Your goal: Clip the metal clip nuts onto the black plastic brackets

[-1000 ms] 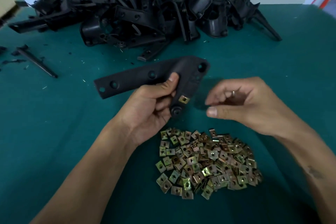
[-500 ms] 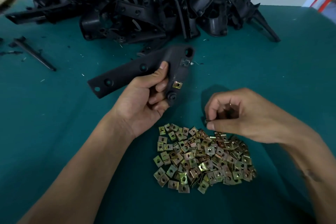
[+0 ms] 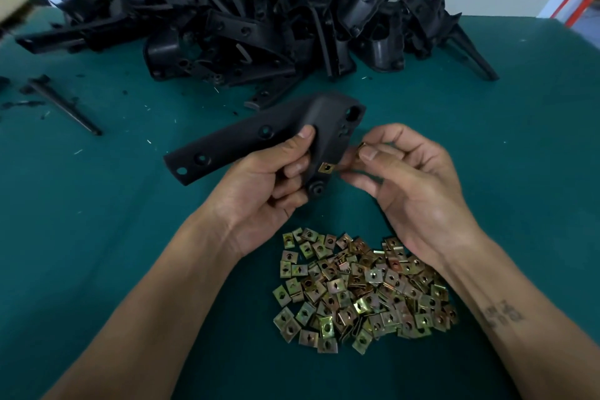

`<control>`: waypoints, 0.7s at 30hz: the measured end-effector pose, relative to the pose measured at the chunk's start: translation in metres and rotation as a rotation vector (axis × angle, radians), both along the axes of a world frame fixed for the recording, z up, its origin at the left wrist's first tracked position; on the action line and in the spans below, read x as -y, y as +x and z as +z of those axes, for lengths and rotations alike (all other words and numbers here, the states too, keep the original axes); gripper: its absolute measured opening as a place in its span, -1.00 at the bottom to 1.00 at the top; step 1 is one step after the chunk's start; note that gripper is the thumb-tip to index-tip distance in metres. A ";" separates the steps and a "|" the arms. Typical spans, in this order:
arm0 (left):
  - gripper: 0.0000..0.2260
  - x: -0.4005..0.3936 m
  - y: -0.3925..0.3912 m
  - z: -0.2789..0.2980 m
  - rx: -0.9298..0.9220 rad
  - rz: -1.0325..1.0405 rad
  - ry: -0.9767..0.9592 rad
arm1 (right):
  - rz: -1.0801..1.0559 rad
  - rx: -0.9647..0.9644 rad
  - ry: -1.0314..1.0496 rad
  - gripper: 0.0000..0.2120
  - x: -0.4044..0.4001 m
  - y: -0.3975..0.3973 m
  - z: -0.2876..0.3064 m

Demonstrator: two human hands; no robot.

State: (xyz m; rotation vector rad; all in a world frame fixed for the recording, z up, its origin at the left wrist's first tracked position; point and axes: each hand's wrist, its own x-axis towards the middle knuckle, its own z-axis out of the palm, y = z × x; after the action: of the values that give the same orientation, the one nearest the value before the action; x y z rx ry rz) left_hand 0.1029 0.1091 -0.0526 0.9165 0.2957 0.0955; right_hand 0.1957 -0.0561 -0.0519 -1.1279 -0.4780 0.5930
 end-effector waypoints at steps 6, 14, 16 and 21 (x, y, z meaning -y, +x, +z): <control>-0.84 0.000 0.001 -0.001 0.019 0.002 -0.025 | -0.020 -0.074 0.059 -0.77 -0.005 -0.004 0.004; -0.82 0.000 0.000 -0.001 0.031 -0.009 -0.033 | -0.099 -0.210 0.116 -0.82 -0.008 -0.009 0.007; -0.82 0.000 0.001 -0.002 0.043 -0.011 -0.024 | -0.117 -0.298 0.148 -0.83 -0.010 -0.010 0.008; -0.82 0.001 0.001 -0.001 0.032 -0.005 0.003 | -0.162 -0.206 0.108 -0.88 -0.010 -0.013 0.013</control>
State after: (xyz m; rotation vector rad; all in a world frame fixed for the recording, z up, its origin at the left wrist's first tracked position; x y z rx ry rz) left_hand 0.1040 0.1081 -0.0535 0.9177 0.2635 0.1061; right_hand 0.1830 -0.0463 -0.0392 -0.9801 -0.2363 0.5289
